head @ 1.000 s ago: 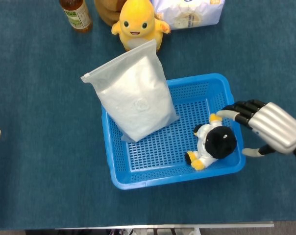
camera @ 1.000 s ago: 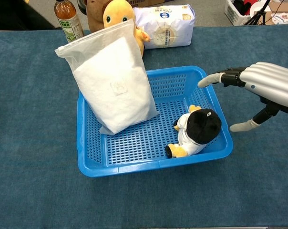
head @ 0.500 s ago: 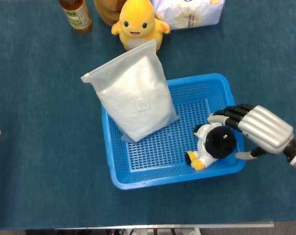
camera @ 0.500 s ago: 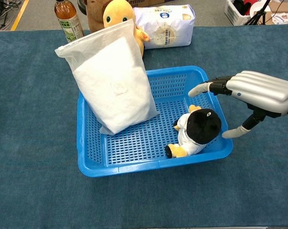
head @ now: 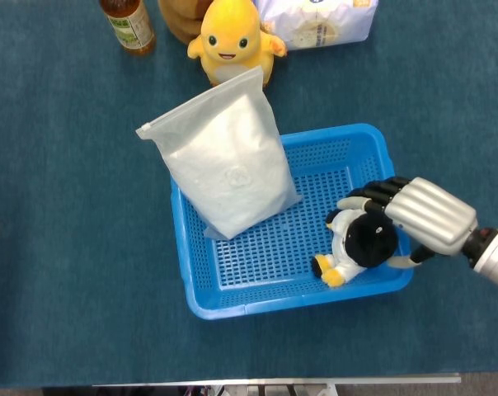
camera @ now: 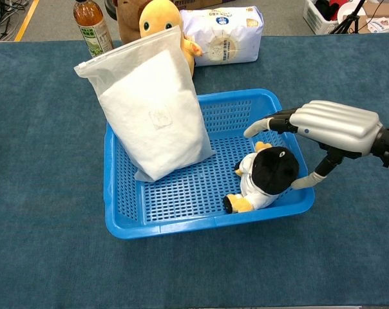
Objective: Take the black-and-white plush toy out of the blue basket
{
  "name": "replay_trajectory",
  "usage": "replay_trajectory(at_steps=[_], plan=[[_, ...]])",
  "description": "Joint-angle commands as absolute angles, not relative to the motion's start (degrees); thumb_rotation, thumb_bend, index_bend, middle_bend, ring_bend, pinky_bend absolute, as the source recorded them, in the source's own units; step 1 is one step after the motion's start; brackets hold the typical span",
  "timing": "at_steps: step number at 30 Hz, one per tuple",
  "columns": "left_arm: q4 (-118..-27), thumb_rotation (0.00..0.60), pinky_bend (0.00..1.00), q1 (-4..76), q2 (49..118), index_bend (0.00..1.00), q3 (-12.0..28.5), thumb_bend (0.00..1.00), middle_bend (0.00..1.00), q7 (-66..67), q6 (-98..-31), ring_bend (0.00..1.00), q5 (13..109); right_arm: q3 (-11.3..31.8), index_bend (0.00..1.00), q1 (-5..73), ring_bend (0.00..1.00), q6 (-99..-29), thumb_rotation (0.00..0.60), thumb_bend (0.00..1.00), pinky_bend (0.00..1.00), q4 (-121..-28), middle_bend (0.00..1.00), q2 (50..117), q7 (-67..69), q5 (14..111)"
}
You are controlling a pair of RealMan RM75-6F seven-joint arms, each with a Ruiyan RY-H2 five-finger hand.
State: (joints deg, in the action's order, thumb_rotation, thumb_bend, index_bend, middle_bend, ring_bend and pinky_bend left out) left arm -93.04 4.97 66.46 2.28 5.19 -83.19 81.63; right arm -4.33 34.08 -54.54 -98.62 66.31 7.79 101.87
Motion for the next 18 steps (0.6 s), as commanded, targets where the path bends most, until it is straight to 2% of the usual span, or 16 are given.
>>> replay_trajectory(at_steps=[1, 9, 18], plan=[[-92.95, 0.6, 0.51, 4.89, 66.47, 0.32, 2.27, 0.2, 0.39, 5.02, -83.25, 0.32, 81.66, -4.45, 0.19, 34.45, 0.21, -54.2, 0.6, 0.0, 0.29, -98.53, 0.24, 66.54, 7.97, 101.58], [-92.7, 0.6, 0.51, 4.6, 66.57, 0.32, 2.23, 0.2, 0.39, 4.63, -83.46, 0.32, 81.67, -4.72, 0.3, 35.29, 0.28, -53.68, 0.6, 0.0, 0.29, -98.13, 0.34, 67.2, 8.09, 100.68], [-92.54, 0.6, 0.51, 4.39, 66.65, 0.32, 2.27, 0.2, 0.39, 4.34, -83.57, 0.32, 81.6, -4.9, 0.35, 35.41, 0.38, -54.6, 0.6, 0.0, 0.31, -97.63, 0.45, 67.92, 8.16, 100.08]])
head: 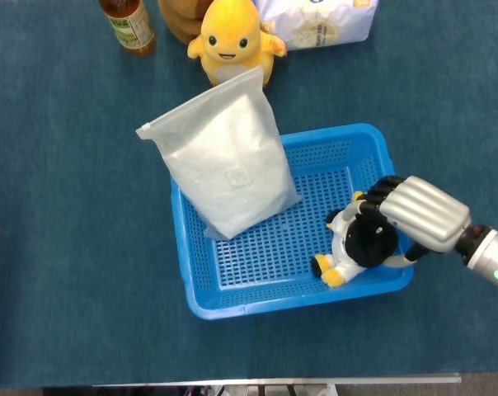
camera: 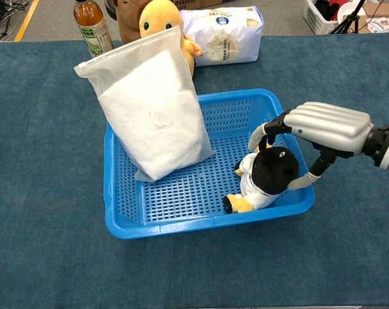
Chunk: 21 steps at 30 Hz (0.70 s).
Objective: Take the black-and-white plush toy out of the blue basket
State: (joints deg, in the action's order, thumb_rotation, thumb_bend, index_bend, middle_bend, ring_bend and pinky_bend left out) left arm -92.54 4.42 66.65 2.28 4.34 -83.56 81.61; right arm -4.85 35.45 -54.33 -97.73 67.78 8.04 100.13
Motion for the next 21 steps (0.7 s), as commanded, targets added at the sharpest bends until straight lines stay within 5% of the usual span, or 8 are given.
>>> replay_trajectory(at_steps=[1, 16, 21], plan=[[-92.53, 0.6, 0.51, 4.38, 66.65, 0.32, 2.27, 0.2, 0.39, 4.34, -83.58, 0.32, 81.6, -4.92, 0.37, 35.37, 0.39, -54.78, 0.6, 0.0, 0.31, -97.53, 0.46, 68.0, 8.17, 100.06], [-92.38, 0.6, 0.51, 4.19, 66.7, 0.33, 2.3, 0.2, 0.39, 4.14, -83.6, 0.32, 81.6, -4.84, 0.51, 34.87, 0.5, -56.61, 0.6, 0.0, 0.35, -96.56, 0.58, 68.78, 9.01, 98.52], [-92.4, 0.6, 0.51, 4.21, 66.69, 0.34, 2.35, 0.2, 0.39, 4.18, -83.5, 0.32, 81.55, -4.33, 0.54, 34.68, 0.53, -57.81, 0.6, 0.11, 0.37, -96.16, 0.61, 68.83, 11.37, 97.77]])
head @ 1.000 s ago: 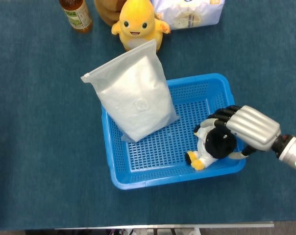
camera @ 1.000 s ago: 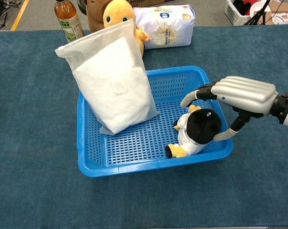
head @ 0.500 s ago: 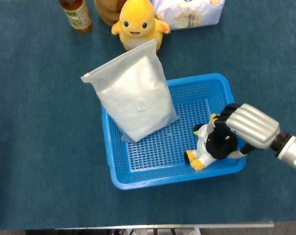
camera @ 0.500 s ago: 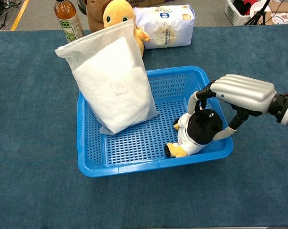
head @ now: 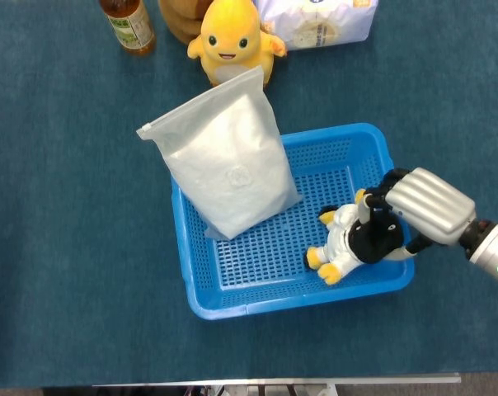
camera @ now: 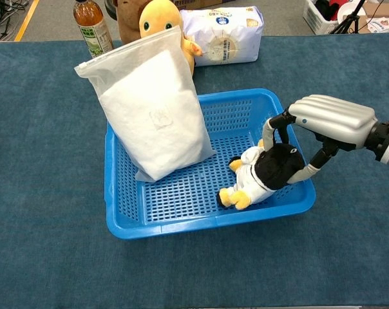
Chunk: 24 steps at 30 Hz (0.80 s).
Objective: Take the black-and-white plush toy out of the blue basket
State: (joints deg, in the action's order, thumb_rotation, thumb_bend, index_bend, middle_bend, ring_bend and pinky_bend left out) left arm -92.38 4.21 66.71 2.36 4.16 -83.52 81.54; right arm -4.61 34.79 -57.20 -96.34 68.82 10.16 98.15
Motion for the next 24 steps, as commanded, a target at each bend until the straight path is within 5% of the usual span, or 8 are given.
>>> replay_trajectory(at_steps=[1, 10, 24], plan=[[-92.4, 0.6, 0.51, 4.21, 66.7, 0.34, 2.37, 0.2, 0.39, 4.19, -83.5, 0.32, 81.54, -4.21, 0.54, 34.64, 0.53, -58.1, 0.6, 0.14, 0.37, -96.08, 0.61, 68.82, 11.93, 97.66], [-92.41, 0.6, 0.51, 4.21, 66.77, 0.35, 2.47, 0.2, 0.39, 4.32, -83.51, 0.32, 81.51, -2.83, 0.59, 34.16, 0.57, -61.61, 0.6, 0.3, 0.4, -95.87, 0.65, 68.11, 15.64, 97.47], [-93.37, 0.6, 0.51, 4.6, 66.48, 0.35, 2.88, 0.2, 0.39, 5.28, -83.7, 0.32, 81.9, -0.66, 0.59, 27.02, 0.58, -75.37, 0.6, 0.31, 0.4, -107.11, 0.65, 55.19, 3.3, 98.7]])
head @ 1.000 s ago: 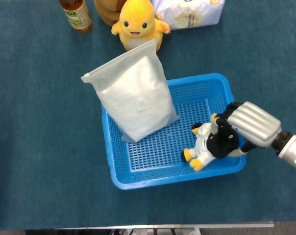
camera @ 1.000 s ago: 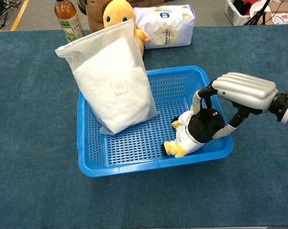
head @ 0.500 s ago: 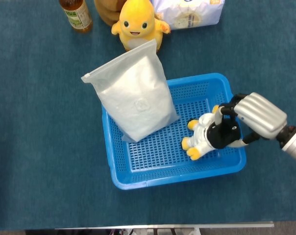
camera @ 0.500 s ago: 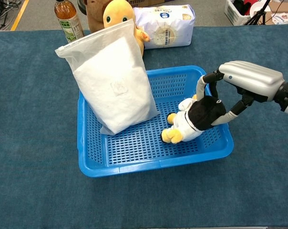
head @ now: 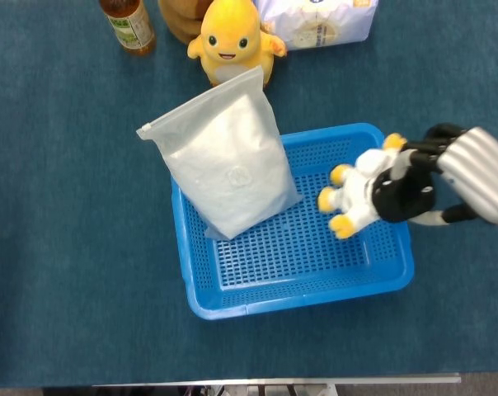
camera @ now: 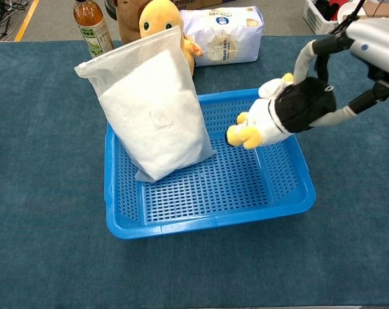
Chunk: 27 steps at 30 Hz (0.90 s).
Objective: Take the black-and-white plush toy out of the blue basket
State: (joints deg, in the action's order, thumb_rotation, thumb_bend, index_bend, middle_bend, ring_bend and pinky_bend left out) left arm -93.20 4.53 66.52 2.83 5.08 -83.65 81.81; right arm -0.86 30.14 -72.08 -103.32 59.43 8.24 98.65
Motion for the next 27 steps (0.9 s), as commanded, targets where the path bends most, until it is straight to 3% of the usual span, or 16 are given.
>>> replay_trajectory(at_steps=[1, 8, 13, 16, 20, 22, 27], plan=[[-93.45, 0.6, 0.51, 4.64, 66.47, 0.35, 2.9, 0.2, 0.39, 5.4, -83.7, 0.32, 81.93, -0.74, 0.59, 26.1, 0.58, -76.29, 0.6, 0.31, 0.4, -107.95, 0.65, 54.1, 1.69, 98.49], [-93.94, 0.6, 0.51, 5.11, 66.59, 0.35, 2.97, 0.2, 0.39, 6.54, -83.3, 0.32, 82.08, -1.34, 0.59, 18.23, 0.58, -82.98, 0.6, 0.3, 0.4, -110.84, 0.65, 49.43, -12.98, 94.55], [-94.1, 0.6, 0.52, 5.38, 66.73, 0.35, 3.32, 0.2, 0.39, 6.95, -83.57, 0.32, 82.23, -1.74, 0.59, 12.95, 0.54, -86.06, 0.6, 0.29, 0.4, -109.48, 0.55, 50.34, -21.19, 88.67], [-94.39, 0.6, 0.52, 5.61, 66.62, 0.35, 3.39, 0.2, 0.38, 7.38, -83.4, 0.32, 82.29, -2.52, 0.45, 11.2, 0.45, -84.78, 0.6, 0.22, 0.4, -110.43, 0.42, 49.24, -24.81, 84.48], [-94.46, 0.6, 0.52, 5.98, 66.65, 0.35, 3.48, 0.2, 0.38, 7.37, -82.89, 0.32, 82.15, -2.52, 0.07, 9.83, 0.29, -84.24, 0.6, 0.0, 0.4, -112.62, 0.18, 48.57, -27.97, 80.93], [-94.1, 0.6, 0.52, 6.26, 66.75, 0.35, 3.54, 0.2, 0.38, 7.01, -82.45, 0.32, 82.11, -2.38, 0.01, 9.28, 0.25, -84.89, 0.6, 0.0, 0.4, -112.81, 0.12, 48.9, -28.01, 81.27], [-92.27, 0.6, 0.52, 7.45, 67.33, 0.35, 4.13, 0.2, 0.35, 5.01, -81.45, 0.32, 82.51, -2.21, 0.0, 7.23, 0.2, -88.0, 0.6, 0.0, 0.4, -112.62, 0.05, 50.37, -26.6, 84.31]])
